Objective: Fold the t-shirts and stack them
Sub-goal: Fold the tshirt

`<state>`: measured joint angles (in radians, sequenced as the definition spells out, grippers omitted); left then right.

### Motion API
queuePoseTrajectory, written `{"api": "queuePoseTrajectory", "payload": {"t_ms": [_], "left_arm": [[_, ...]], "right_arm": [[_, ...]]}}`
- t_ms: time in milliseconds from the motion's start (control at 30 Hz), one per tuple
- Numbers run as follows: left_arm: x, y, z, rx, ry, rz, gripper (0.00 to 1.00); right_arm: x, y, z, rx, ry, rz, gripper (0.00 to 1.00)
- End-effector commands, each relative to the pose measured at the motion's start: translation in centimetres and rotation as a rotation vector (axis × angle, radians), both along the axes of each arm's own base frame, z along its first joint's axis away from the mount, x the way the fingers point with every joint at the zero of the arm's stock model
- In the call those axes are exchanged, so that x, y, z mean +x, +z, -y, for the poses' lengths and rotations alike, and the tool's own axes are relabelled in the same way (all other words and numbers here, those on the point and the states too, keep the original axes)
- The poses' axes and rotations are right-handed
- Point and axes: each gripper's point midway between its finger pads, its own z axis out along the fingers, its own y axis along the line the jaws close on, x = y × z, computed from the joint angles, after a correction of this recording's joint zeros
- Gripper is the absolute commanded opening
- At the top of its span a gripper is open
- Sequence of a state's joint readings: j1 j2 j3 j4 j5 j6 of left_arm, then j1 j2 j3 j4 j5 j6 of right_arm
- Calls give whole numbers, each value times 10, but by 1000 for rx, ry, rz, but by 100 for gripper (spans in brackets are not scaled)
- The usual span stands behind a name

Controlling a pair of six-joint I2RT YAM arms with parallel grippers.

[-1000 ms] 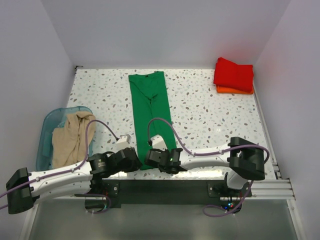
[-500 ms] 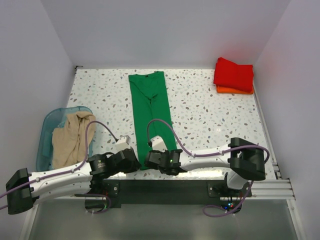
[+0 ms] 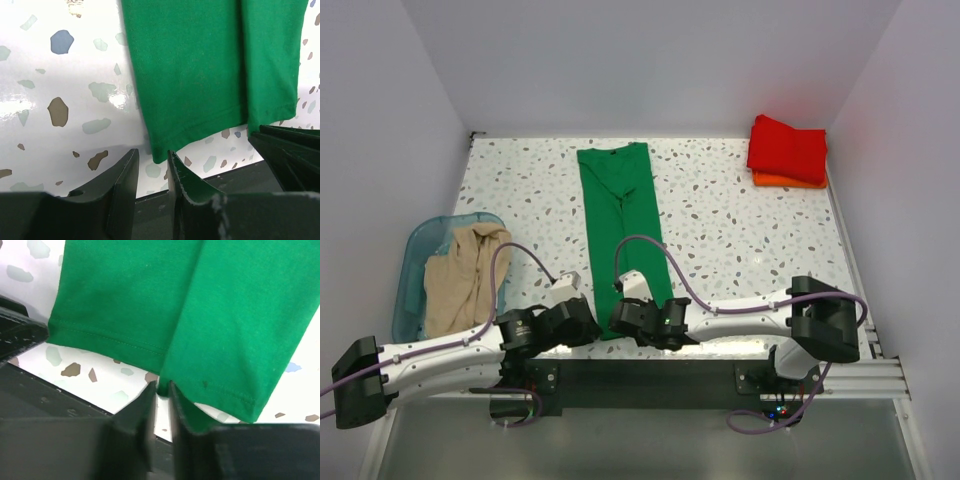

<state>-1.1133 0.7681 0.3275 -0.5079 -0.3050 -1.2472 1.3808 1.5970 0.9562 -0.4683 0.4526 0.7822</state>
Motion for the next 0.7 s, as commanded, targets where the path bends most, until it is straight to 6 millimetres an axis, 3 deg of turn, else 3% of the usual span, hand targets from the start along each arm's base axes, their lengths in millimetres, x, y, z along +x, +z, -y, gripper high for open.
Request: {"api": "queuePoseTrajectory", "payload": {"t_ms": [0,100,267,333,367,400,433,467,500,667], "left_arm": [[1,-2,4,-27,13,3,36],[1,-3,5,-31,9,3,41],[2,-7,7,-26,9,2,42],[2,-7,8,-31,7,5,43],[3,-8,8,-30,8,4,43],[2,-10,8,-29,7,2,42],[3,-10,10,-37,7,6,43],[2,-12,9,-33,10,0,43],[2,-13,9,-35,12,1,43],[1,-16,12,-63,15,-5,42]], "right_arm": [[-1,12,-8,77,-16,6,24],[-1,30,-2,132,-27,14,40],[14,53,42,206,-129,39,43],[23,51,58,242,-185,4,42],[22,38,74,235,-203,-21,42],[34,45,84,292,-249,-22,42],[31,45,82,348,-241,-64,42],[28,33,92,348,-248,-92,42],[35,36,98,391,-280,-98,42],[25,13,95,471,-271,-232,42]]}}
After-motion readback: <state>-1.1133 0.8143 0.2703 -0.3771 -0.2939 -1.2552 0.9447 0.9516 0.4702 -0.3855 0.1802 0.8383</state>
